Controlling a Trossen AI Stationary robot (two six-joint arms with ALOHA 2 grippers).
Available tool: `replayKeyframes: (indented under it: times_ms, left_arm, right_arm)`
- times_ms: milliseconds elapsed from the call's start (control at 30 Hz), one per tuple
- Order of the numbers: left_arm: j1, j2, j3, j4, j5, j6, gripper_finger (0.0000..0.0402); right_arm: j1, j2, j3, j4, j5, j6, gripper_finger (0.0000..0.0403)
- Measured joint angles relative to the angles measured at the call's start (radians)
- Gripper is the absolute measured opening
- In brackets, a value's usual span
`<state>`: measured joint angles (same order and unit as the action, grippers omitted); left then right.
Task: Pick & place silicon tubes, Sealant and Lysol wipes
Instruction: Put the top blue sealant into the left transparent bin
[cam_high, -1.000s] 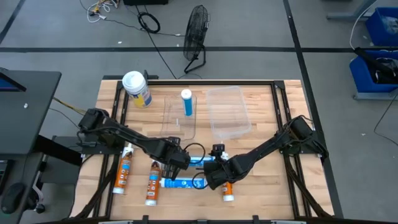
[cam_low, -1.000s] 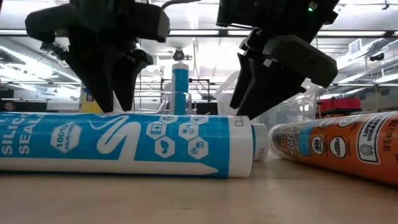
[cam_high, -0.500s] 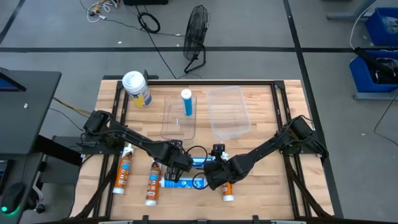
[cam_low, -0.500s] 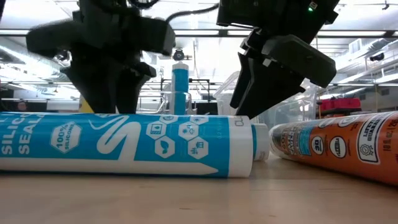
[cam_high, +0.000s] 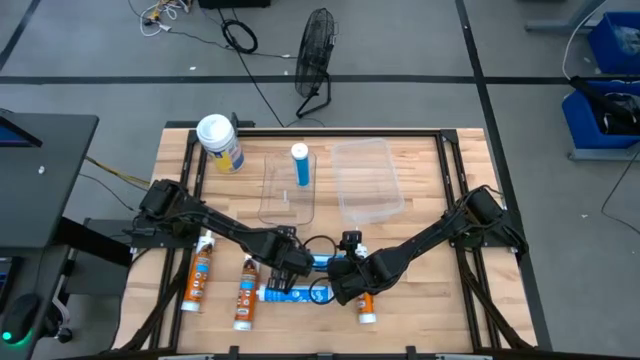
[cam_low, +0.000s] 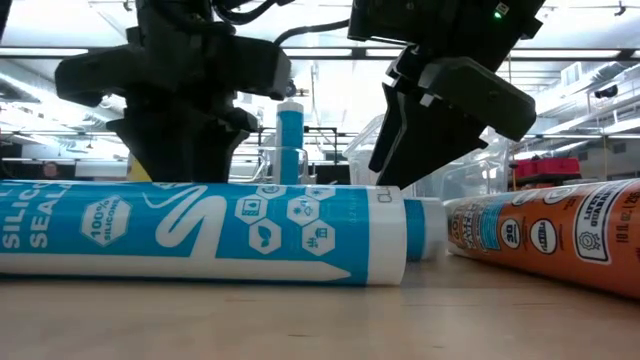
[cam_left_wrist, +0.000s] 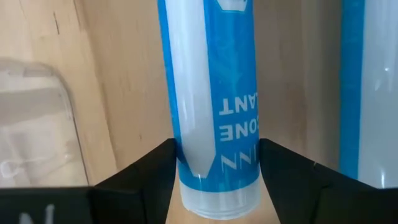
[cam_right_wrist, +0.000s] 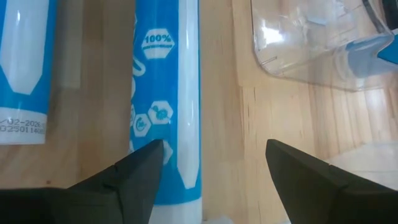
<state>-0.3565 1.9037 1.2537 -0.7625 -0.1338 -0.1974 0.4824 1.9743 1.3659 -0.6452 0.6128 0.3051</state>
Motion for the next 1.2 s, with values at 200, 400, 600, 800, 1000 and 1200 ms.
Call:
replayKeyframes:
  times_ms: [200,400,600,800,1000,1200]
  left_arm:
    - [0.013,0.001,-0.003,-0.002,0.047,-0.005,0.0244]
    - [0.011,0.008,-0.009,-0.028,0.106,-0.006,0.0295]
    - [0.011,0.007,-0.008,-0.007,0.097,-0.017,0.0311]
    - [0.013,0.014,-0.007,0.027,0.088,-0.028,0.0311]
    - [0.021,0.023,-0.006,0.079,0.085,-0.028,0.031]
    - [0.022,0.049,-0.002,0.049,0.089,-0.029,0.0249]
  right_arm:
    - [-0.001,-0.008,0.0,0.002,0.011,-0.024,0.029]
    - [0.006,-0.028,0.001,0.006,0.035,-0.025,0.029]
    - [0.005,-0.029,0.002,0.006,0.048,-0.026,0.029]
    - [0.006,-0.029,0.002,0.0,0.053,-0.016,0.029]
    - [0.006,-0.028,0.001,-0.003,0.053,-0.007,0.029]
    - [0.006,-0.027,0.001,-0.005,0.053,-0.002,0.029]
